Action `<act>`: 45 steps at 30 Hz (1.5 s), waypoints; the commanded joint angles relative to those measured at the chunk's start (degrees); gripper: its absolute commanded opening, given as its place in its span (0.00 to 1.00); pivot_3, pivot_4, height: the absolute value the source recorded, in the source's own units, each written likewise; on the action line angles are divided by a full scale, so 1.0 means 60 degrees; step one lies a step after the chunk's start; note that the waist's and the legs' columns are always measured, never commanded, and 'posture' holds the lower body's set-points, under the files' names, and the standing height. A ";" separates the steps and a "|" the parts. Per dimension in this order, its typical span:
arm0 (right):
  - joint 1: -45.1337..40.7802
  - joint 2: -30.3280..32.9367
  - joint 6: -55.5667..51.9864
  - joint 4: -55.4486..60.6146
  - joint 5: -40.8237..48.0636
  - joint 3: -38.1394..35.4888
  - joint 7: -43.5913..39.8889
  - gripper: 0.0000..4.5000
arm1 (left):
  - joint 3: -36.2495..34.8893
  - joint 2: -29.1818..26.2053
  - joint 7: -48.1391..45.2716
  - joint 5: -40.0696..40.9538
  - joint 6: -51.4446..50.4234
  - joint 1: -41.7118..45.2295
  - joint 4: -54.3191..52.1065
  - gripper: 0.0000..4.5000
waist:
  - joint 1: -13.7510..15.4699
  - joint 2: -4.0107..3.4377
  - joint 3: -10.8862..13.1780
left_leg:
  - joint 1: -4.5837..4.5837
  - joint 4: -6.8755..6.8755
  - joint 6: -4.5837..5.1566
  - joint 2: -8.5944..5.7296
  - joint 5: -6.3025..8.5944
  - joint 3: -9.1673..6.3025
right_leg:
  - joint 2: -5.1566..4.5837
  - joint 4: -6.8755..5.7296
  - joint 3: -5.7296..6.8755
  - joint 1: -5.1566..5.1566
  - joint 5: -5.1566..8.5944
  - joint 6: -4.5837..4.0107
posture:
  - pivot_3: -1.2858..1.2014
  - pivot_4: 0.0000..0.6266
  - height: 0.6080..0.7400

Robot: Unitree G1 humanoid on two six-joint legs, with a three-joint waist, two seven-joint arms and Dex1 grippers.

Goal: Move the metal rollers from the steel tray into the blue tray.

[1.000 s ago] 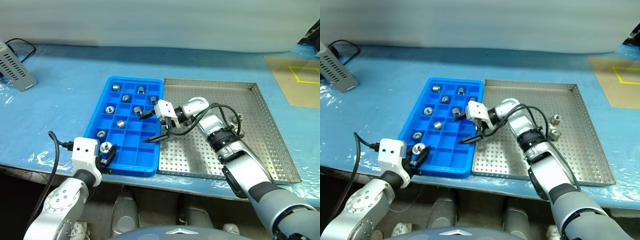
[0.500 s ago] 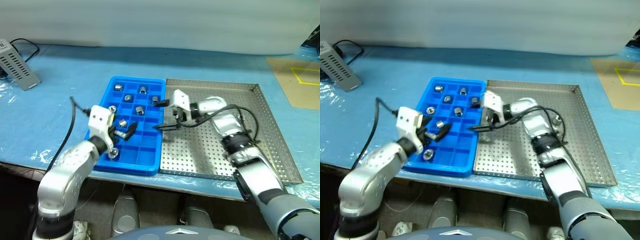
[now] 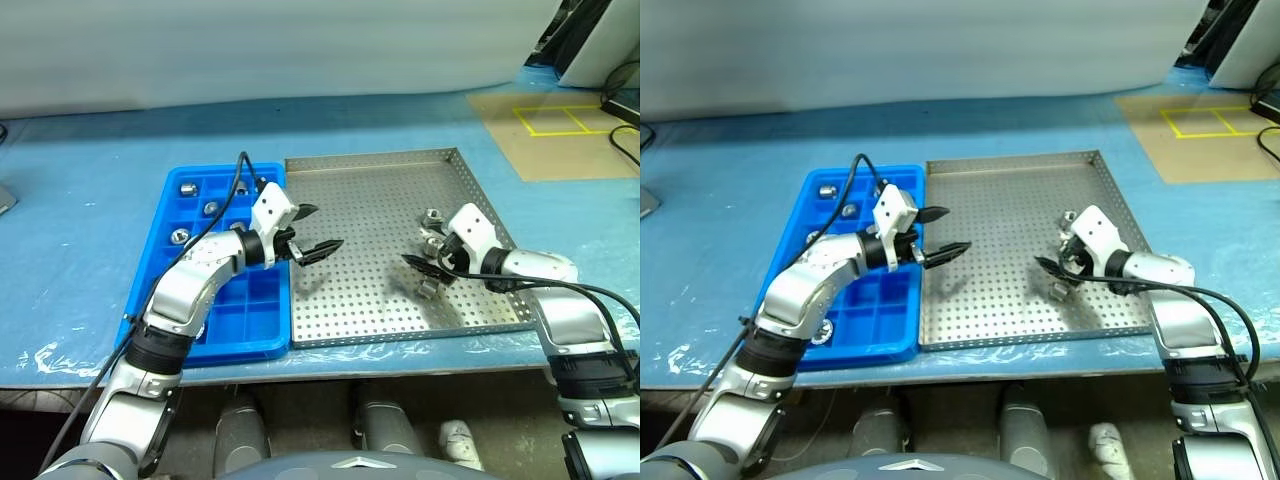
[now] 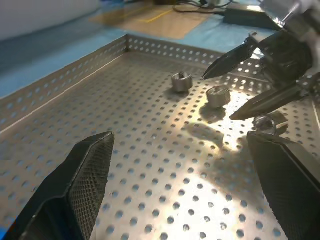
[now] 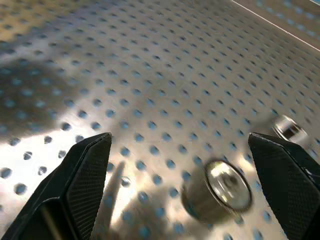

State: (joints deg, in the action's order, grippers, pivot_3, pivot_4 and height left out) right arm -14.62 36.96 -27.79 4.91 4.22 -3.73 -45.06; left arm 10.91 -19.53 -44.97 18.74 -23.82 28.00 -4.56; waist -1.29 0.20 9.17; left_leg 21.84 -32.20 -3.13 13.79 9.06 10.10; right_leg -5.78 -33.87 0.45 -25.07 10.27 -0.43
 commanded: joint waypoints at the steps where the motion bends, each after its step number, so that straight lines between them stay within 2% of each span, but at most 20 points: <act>1: 0.0051 0.0070 -0.0413 0.0468 -0.0074 -0.0322 0.0671 1.00 | 0.0035 0.0107 -0.0154 -0.0164 0.0511 0.0168 0.0269 1.00 | -0.0078 0.0000 0.0000 | 0.0001 0.0000 -0.0002 0.0000 -0.0001 0.0000 | 0.0007 0.0000 -0.0008 -0.0005 -0.0001 0.0006 | 0.38 0.24 1.00; 5: -0.0174 -0.0049 -0.0900 0.0075 -0.0002 -0.0323 0.1143 1.00 | -0.0023 0.0133 -0.0249 -0.0122 0.0565 0.0035 0.0224 1.00 | -0.0136 0.0000 0.0000 | 0.0005 -0.0011 -0.0002 0.0001 -0.0001 0.0000 | 0.0047 0.0004 -0.0043 -0.0006 0.0024 0.0053 | 0.39 0.24 1.00; 12: -0.1544 -0.1001 -0.2234 -0.1564 0.0837 -0.0791 0.1927 1.00 | -0.0207 -0.0001 -0.0056 -0.0218 0.0574 -0.0215 0.0057 1.00 | -0.0150 -0.0003 -0.0001 | 0.0006 -0.0009 -0.0002 0.0005 -0.0001 0.0002 | 0.0073 0.0004 -0.0063 -0.0011 -0.0008 0.0000 | 0.40 0.24 1.00; 15: -0.1809 -0.0921 -0.2330 -0.2190 0.0720 -0.0343 0.1795 0.87 | -0.0279 -0.0119 0.0094 -0.0278 0.0556 -0.0363 -0.0085 1.00 | -0.0076 -0.0004 -0.0002 | 0.0009 -0.0006 0.0001 0.0004 0.0001 0.0002 | 0.0072 0.0005 -0.0063 -0.0011 -0.0010 -0.0004 | 0.42 0.24 1.00; 22: -0.2148 -0.0736 -0.2059 -0.2524 0.0632 0.0436 0.1254 0.37 | -0.0557 -0.0336 0.0476 -0.0331 0.0489 -0.0654 -0.0445 1.00 | 0.0117 -0.0004 -0.0002 | -0.0003 -0.0001 -0.0002 0.0015 0.0002 0.0004 | 0.0076 0.0003 -0.0067 -0.0005 -0.0010 -0.0005 | 0.44 0.24 1.00; 25: -0.2783 -0.1127 -0.1044 -0.2561 0.0822 0.0377 0.1136 0.37 | -0.0709 -0.0450 0.0685 -0.0339 0.0408 -0.0844 -0.0770 1.00 | 0.0111 -0.0005 -0.0001 | -0.0004 -0.0004 -0.0005 0.0014 0.0000 0.0006 | 0.0075 0.0001 -0.0066 -0.0007 -0.0011 -0.0005 | 0.46 0.24 1.00; 28: -0.3311 -0.1488 -0.0775 -0.2477 0.1160 0.0375 0.0777 0.37 | -0.0989 -0.0564 0.0854 -0.0193 0.0253 -0.0971 -0.1071 1.00 | 0.0133 -0.0005 -0.0001 | -0.0002 -0.0003 -0.0009 0.0013 -0.0003 0.0008 | 0.0074 -0.0010 -0.0065 -0.0017 -0.0012 -0.0006 | 0.48 0.24 1.00; 35: -0.4437 -0.2326 -0.0093 -0.2578 0.1640 0.1391 -0.1002 0.37 | -0.2203 -0.1101 0.1469 0.0164 -0.0392 -0.1960 -0.2402 1.00 | 0.0403 -0.0004 0.0000 | 0.0005 0.0015 -0.0009 0.0027 -0.0001 0.0004 | 0.0079 -0.0006 -0.0058 -0.0025 -0.0012 -0.0010 | 0.55 0.24 1.00; 39: -0.5032 -0.2945 0.0311 -0.3297 0.1729 0.2186 -0.2288 0.37 | -0.3274 -0.1364 0.2128 0.0336 -0.0830 -0.3246 -0.3712 1.00 | 0.0680 -0.0001 0.0002 | 0.0020 0.0032 -0.0013 0.0035 -0.0001 0.0000 | 0.0078 0.0000 -0.0032 -0.0040 -0.0011 -0.0012 | 0.60 0.24 1.00; 45: -0.5731 -0.3718 0.1570 -0.4594 0.1412 0.3144 -0.3770 0.37 | -0.4094 -0.1331 0.3001 0.0223 -0.1061 -0.4892 -0.5245 1.00 | 0.1390 0.0008 0.0011 | 0.0041 0.0040 -0.0019 0.0039 -0.0004 -0.0018 | 0.0061 0.0009 0.0012 -0.0031 -0.0006 -0.0016 | 0.67 0.24 1.00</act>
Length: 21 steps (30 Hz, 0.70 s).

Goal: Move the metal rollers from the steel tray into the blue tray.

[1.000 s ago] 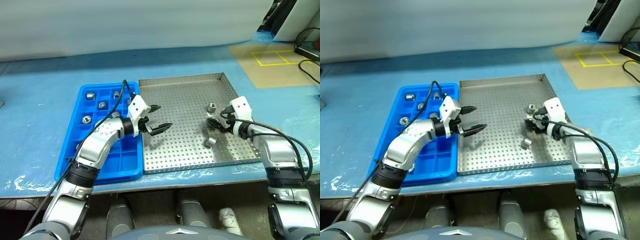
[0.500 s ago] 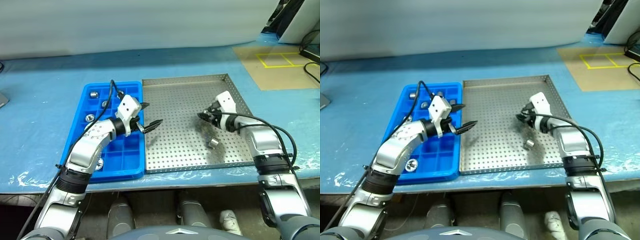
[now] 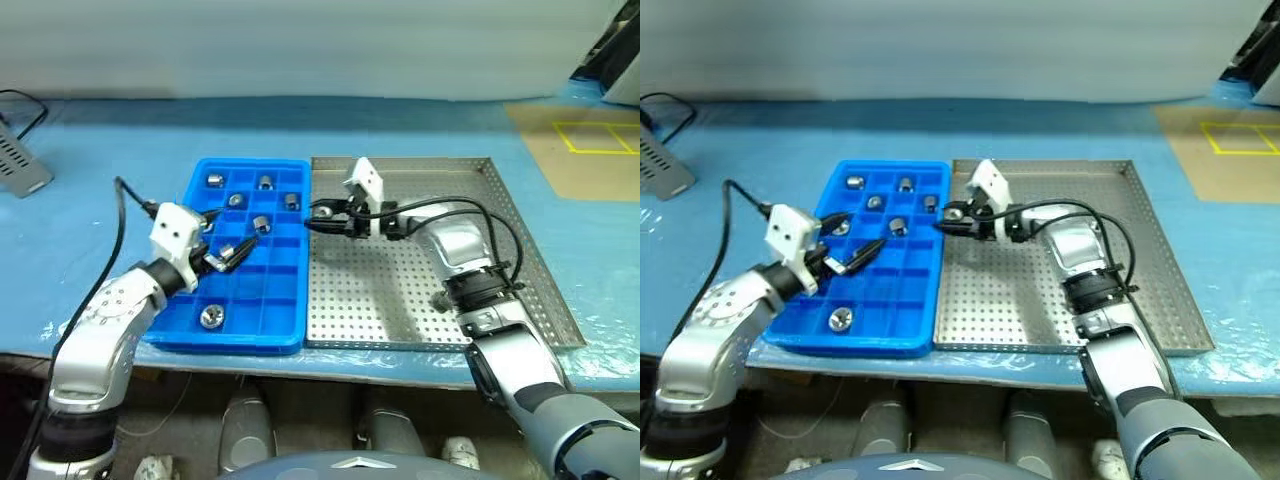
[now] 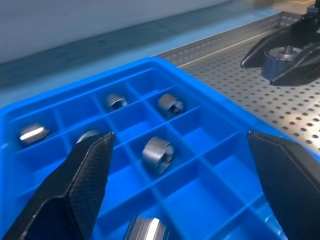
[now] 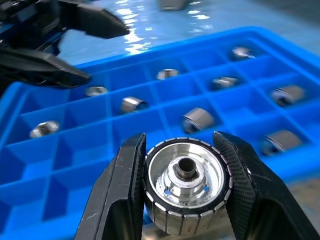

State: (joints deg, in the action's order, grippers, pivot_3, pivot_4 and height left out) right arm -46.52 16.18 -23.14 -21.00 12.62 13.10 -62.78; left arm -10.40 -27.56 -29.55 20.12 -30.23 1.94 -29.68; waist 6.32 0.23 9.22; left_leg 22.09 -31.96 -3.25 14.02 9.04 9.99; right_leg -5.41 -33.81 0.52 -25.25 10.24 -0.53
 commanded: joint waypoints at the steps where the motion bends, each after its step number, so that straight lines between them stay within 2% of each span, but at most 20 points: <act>1: -0.0484 -0.0363 0.1004 -0.0441 -0.0032 0.0457 -0.1023 0.37 | -0.0716 0.0025 0.0559 0.0028 -0.0048 -0.0790 -0.1274 1.00 | 0.0193 0.0005 0.0002 | 0.0000 0.0000 -0.0001 0.0002 0.0000 -0.0004 | 0.0002 0.0001 0.0000 -0.0001 0.0000 0.0001 | 0.68 0.24 1.00; 8: -0.0781 -0.0945 0.2490 -0.1776 -0.0720 0.1249 -0.1853 0.37 | -0.1553 0.0016 0.1102 0.0215 -0.0357 -0.1732 -0.2307 1.00 | 0.0722 0.0005 0.0003 | 0.0013 0.0010 -0.0017 0.0020 -0.0008 -0.0047 | 0.0000 0.0004 0.0001 0.0010 0.0003 0.0004 | 0.72 0.24 1.00; 14: -0.1042 -0.1438 0.3070 -0.2752 -0.1022 0.1164 -0.1657 0.37 | -0.1304 -0.0015 0.1313 0.0110 -0.0406 -0.1823 -0.2418 1.00 | 0.0948 0.0003 0.0004 | 0.0019 0.0021 -0.0032 0.0036 -0.0016 -0.0065 | 0.0012 0.0004 0.0007 0.0004 0.0004 0.0006 | 0.72 0.24 1.00; 16: -0.1114 -0.1573 0.2998 -0.2896 -0.1020 0.1052 -0.1481 0.54 | -0.0965 0.0025 0.1341 0.0103 -0.0436 -0.1639 -0.2361 1.00 | 0.0974 0.0002 0.0005 | 0.0020 0.0024 -0.0033 0.0036 -0.0016 -0.0068 | 0.0012 0.0005 0.0009 0.0005 0.0004 0.0006 | 0.71 0.24 1.00; 17: -0.1123 -0.1605 0.2981 -0.2925 -0.1019 0.1020 -0.1442 0.58 | -0.0793 0.0038 0.1347 0.0080 -0.0431 -0.1527 -0.2282 1.00 | 0.0975 0.0002 0.0005 | 0.0020 0.0025 -0.0034 0.0036 -0.0017 -0.0068 | 0.0013 0.0004 0.0009 0.0005 0.0004 0.0006 | 0.71 0.24 1.00; 21: -0.1015 -0.1490 0.3039 -0.2798 -0.1093 0.0797 -0.0908 0.86 | -0.0006 0.0083 0.1193 -0.0001 -0.0319 -0.0814 -0.1675 1.00 | 0.0946 0.0001 0.0005 | 0.0020 0.0027 -0.0040 0.0035 -0.0021 -0.0075 | 0.0015 0.0002 0.0012 0.0005 0.0004 0.0005 | 0.67 0.24 1.00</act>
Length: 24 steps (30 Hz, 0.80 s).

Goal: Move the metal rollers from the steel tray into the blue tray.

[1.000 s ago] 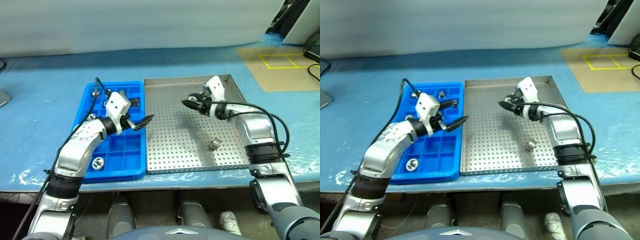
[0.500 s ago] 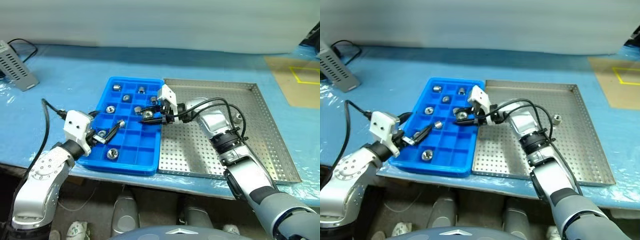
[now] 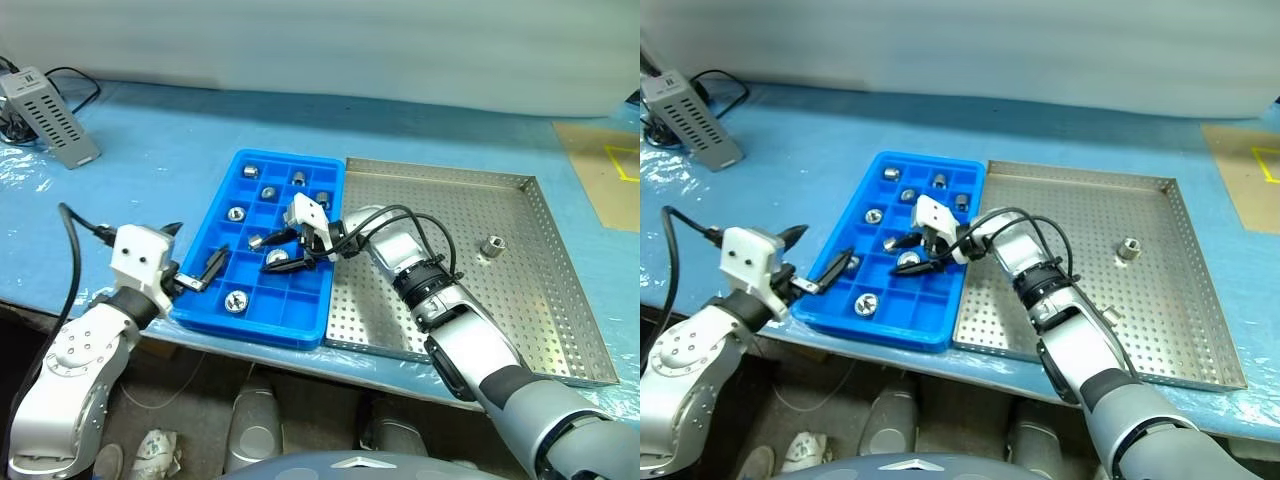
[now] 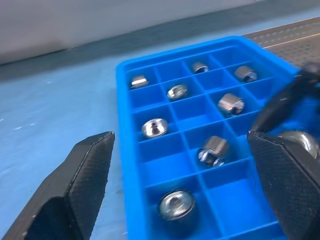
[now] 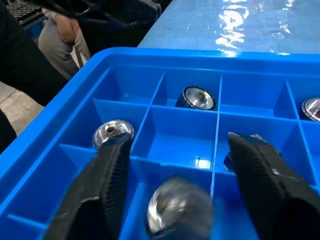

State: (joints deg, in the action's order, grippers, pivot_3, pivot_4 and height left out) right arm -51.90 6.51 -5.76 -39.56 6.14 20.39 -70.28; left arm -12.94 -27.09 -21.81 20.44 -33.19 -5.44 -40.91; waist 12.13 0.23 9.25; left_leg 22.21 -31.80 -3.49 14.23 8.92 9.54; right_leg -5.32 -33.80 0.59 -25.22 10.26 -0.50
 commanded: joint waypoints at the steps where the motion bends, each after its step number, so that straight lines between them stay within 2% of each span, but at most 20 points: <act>1: -0.0071 0.0218 0.0112 0.0408 -0.0010 -0.0489 0.0446 0.86 | 0.0583 0.0041 -0.0155 -0.0031 0.0206 0.0618 0.0356 1.00 | -0.0032 -0.0002 0.0001 | 0.0000 0.0000 -0.0002 -0.0001 -0.0001 0.0000 | 0.0000 -0.0001 0.0000 0.0000 0.0000 0.0000 | 0.66 0.24 1.00; 7: 0.0736 0.1551 -0.0525 0.1730 -0.0005 -0.1596 0.1940 0.86 | 0.2042 0.0336 -0.1144 -0.0097 0.0765 0.2533 0.2314 1.00 | -0.0205 -0.0002 0.0000 | -0.0003 -0.0002 -0.0018 -0.0019 -0.0013 0.0005 | 0.0009 -0.0017 -0.0005 0.0000 -0.0002 -0.0001 | 0.54 0.24 1.00; 11: 0.1647 0.2692 -0.1226 0.2696 -0.0139 -0.2617 0.3386 0.86 | 0.2692 0.0637 -0.2007 -0.0138 0.1360 0.3881 0.3949 1.00 | -0.0662 0.0004 -0.0003 | -0.0009 -0.0019 -0.0052 -0.0046 -0.0035 0.0010 | 0.0004 -0.0016 -0.0036 0.0007 -0.0005 0.0001 | 0.49 0.24 1.00; 15: 0.2111 0.3593 -0.1792 0.2661 -0.0287 -0.3797 0.5252 0.86 | 0.3178 0.0939 -0.2809 -0.0235 0.1961 0.4935 0.5349 1.00 | -0.1261 0.0003 -0.0003 | -0.0022 -0.0020 -0.0051 -0.0054 -0.0035 0.0027 | 0.0012 -0.0015 -0.0071 0.0003 -0.0006 0.0003 | 0.44 0.24 1.00; 20: 0.2300 0.3989 -0.2541 0.2633 -0.0153 -0.4601 0.6297 0.86 | 0.3365 0.1155 -0.3252 -0.0364 0.2362 0.5346 0.6084 1.00 | -0.1948 0.0003 -0.0004 | -0.0043 -0.0017 -0.0043 -0.0048 -0.0031 0.0066 | 0.0030 -0.0017 -0.0106 -0.0012 -0.0007 0.0004 | 0.43 0.24 1.00; 24: 0.2214 0.3728 -0.3500 0.2210 -0.0008 -0.4621 0.6592 0.86 | 0.3449 0.1155 -0.3380 -0.0532 0.2560 0.5181 0.6162 1.00 | -0.2177 0.0003 -0.0005 | -0.0058 -0.0018 -0.0008 -0.0039 -0.0011 0.0077 | 0.0041 -0.0022 -0.0106 -0.0012 -0.0008 0.0003 | 0.44 0.24 1.00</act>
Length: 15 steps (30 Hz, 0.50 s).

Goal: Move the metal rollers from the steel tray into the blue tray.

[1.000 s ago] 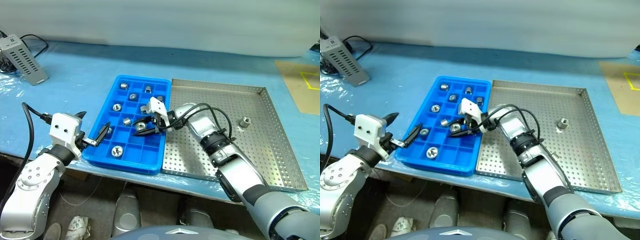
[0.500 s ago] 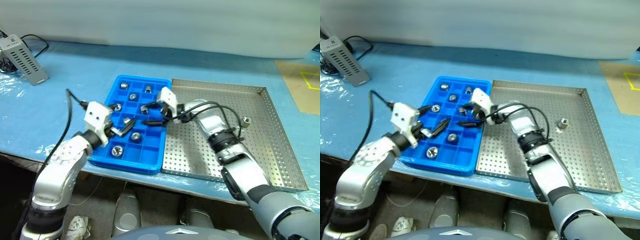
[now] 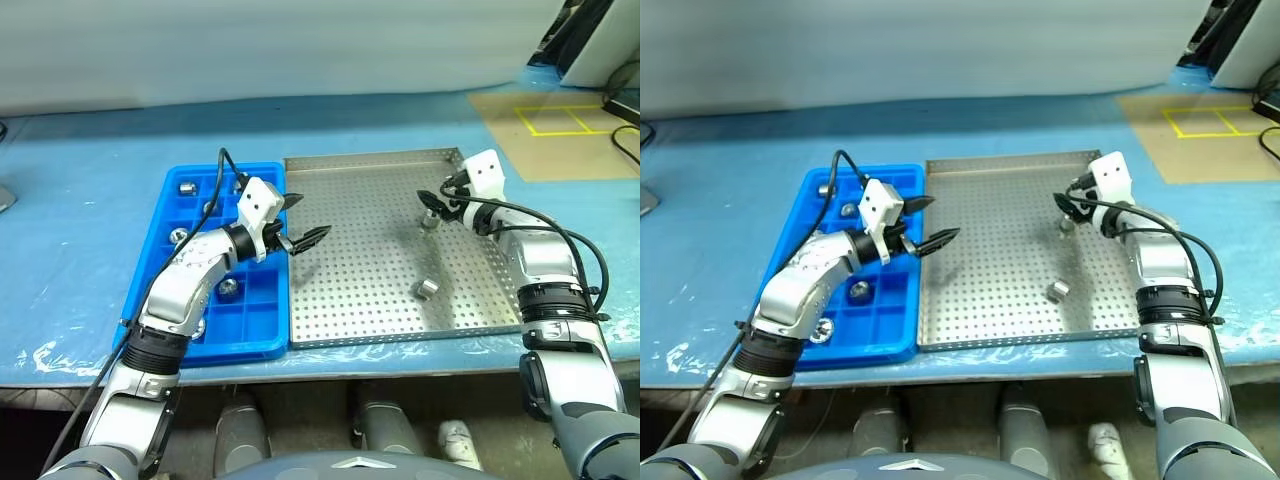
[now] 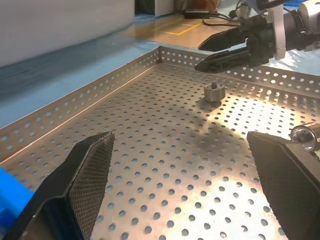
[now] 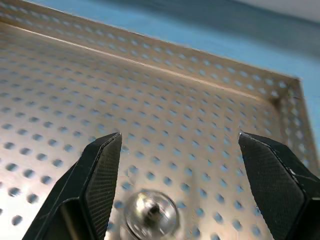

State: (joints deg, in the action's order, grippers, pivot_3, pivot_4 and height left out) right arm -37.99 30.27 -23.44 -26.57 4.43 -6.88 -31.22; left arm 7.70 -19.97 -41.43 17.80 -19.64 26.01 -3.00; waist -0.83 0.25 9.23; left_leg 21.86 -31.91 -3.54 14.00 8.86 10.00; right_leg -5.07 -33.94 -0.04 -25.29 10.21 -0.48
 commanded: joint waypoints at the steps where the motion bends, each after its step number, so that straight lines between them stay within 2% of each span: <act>1: -0.0140 -0.0353 -0.0755 0.0016 0.0400 -0.0048 -0.0023 0.86 | -0.0026 -0.0045 -0.0064 -0.0124 0.0304 -0.0136 -0.0210 1.00 | -0.0018 0.0000 0.0000 | -0.0001 -0.0003 0.0006 0.0000 0.0003 0.0004 | -0.0001 0.0000 0.0002 -0.0001 -0.0001 -0.0001 | 0.44 0.24 1.00; 5: -0.0421 -0.0692 -0.1033 -0.0665 0.0309 0.0297 -0.0230 0.86 | -0.0196 -0.0175 0.0107 -0.0166 0.0233 -0.0516 -0.0565 1.00 | 0.0052 -0.0002 -0.0001 | 0.0000 -0.0014 0.0016 -0.0002 0.0009 0.0006 | -0.0009 -0.0004 0.0008 0.0002 -0.0003 -0.0004 | 0.46 0.24 1.00; 8: -0.0659 -0.0769 -0.0875 -0.1275 0.0038 0.0750 -0.0363 0.72 | -0.0376 -0.0302 0.0290 -0.0144 0.0123 -0.0798 -0.0933 1.00 | 0.0154 -0.0002 0.0000 | 0.0012 -0.0033 0.0030 -0.0005 0.0018 0.0006 | -0.0020 -0.0003 0.0015 0.0004 -0.0003 -0.0006 | 0.48 0.24 1.00; 12: -0.1054 -0.0979 -0.0288 -0.1821 -0.0133 0.1007 -0.0335 0.42 | -0.0617 -0.0474 0.0549 -0.0125 -0.0083 -0.1099 -0.1411 1.00 | 0.0316 -0.0002 -0.0001 | 0.0005 -0.0036 0.0035 -0.0004 0.0022 0.0009 | -0.0023 -0.0003 0.0017 0.0010 -0.0003 -0.0007 | 0.50 0.24 1.00; 13: -0.1177 -0.1090 -0.0123 -0.1830 -0.0061 0.0971 -0.0363 0.38 | -0.0667 -0.0515 0.0607 -0.0121 -0.0139 -0.1180 -0.1543 1.00 | 0.0331 -0.0002 0.0000 | 0.0001 -0.0036 0.0034 -0.0003 0.0022 0.0009 | -0.0023 -0.0006 0.0017 0.0011 -0.0003 -0.0007 | 0.50 0.24 1.00; 15: -0.1488 -0.1434 0.0227 -0.1665 0.0283 0.0783 -0.0558 0.38 | -0.0835 -0.0598 0.0751 -0.0092 -0.0274 -0.1355 -0.1839 1.00 | 0.0334 -0.0002 0.0000 | 0.0003 -0.0035 0.0034 -0.0003 0.0021 0.0009 | -0.0024 -0.0008 0.0017 0.0009 -0.0003 -0.0007 | 0.52 0.24 1.00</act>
State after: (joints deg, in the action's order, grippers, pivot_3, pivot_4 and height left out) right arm -44.10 22.84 -24.87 -38.56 3.89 -1.39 -33.41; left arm 4.16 -22.94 -37.74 16.70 -20.80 18.20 -10.57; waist 1.17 0.24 9.22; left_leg 21.88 -32.12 -3.33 13.98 8.98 10.06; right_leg -5.21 -33.99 0.06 -25.25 10.19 -0.52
